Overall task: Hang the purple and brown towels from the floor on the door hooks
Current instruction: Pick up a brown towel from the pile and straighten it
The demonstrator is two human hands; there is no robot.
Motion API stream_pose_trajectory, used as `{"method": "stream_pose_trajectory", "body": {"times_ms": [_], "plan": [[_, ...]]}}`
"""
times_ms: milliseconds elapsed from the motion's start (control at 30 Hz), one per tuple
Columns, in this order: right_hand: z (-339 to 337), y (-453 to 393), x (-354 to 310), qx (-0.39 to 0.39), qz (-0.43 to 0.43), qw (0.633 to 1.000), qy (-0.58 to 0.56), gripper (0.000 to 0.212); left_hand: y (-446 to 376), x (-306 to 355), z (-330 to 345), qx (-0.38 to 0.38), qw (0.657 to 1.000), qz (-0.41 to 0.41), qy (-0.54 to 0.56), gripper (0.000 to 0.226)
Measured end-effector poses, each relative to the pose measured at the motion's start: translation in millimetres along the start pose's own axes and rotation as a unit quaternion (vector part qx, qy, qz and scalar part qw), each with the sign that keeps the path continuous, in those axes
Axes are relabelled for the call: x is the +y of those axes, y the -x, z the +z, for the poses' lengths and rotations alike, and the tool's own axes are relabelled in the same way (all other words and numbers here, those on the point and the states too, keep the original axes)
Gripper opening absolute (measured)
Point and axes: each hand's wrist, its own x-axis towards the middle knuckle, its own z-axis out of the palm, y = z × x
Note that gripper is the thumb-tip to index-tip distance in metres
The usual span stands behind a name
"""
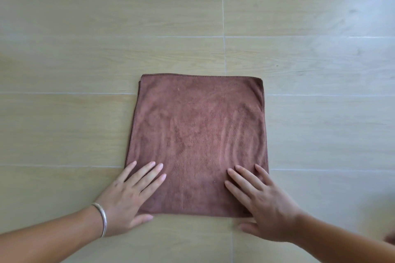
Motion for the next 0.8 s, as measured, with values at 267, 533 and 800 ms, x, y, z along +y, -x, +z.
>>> {"method": "stream_pose_trajectory", "body": {"times_ms": [267,533,800], "plan": [[-16.3,1.8,-1.1,-0.011,0.024,0.999,0.025,0.059,-0.7,-12.7,-18.9,-0.004,1.000,0.014,-0.004,0.085],[-141.3,40.8,8.1,-0.045,0.173,0.984,-0.009,0.041,26.0,-24.6,-125.1,-0.101,0.988,-0.105,0.045,0.066],[-322.9,95.3,17.4,-0.021,0.235,0.972,-0.015,0.033,85.7,-45.7,-289.9,-0.053,0.976,-0.191,0.087,0.054]]}}
